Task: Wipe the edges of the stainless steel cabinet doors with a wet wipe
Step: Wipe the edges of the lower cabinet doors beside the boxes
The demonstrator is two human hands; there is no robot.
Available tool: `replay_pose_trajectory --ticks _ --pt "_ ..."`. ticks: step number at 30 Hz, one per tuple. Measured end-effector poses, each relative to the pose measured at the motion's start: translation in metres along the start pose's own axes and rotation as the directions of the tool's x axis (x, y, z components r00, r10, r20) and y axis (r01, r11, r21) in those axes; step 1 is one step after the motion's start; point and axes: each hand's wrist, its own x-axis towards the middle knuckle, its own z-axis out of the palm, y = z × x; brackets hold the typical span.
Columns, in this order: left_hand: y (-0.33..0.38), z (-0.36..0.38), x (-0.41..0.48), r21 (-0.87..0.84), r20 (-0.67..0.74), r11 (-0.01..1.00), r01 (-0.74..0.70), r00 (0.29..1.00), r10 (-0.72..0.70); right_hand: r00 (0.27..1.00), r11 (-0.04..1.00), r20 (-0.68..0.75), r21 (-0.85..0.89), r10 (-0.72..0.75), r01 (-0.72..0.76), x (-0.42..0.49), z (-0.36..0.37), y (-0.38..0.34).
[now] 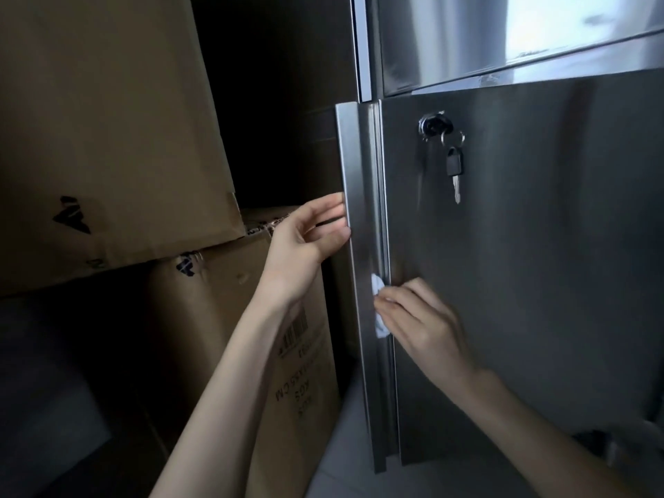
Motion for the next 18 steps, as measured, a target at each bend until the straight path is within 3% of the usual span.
replay_pose_trajectory --ticks 7,11,13,18 --pt "-0.029 0.01 0.005 0.012 -0.047 0.994 0.105 0.993 -0.104 0.984 0.988 -0.132 -0.113 -0.117 0.102 0.04 0.02 0.016" --pt "-0.033 0.01 0.007 0.066 -0.075 0.997 0.05 0.996 -0.045 0.952 0.946 0.12 -0.132 -0.281 0.296 -0.034 0.028 0.017" --pt "-0.034 0.011 0.008 0.085 -0.082 0.996 0.041 0.996 -0.034 0.932 0.94 0.201 -0.102 -0.301 0.326 -0.053 0.029 0.017" --pt "-0.036 0.011 0.005 0.051 -0.082 0.998 0.032 0.996 -0.028 0.967 0.962 0.02 -0.1 -0.254 0.254 -0.024 0.029 0.022"
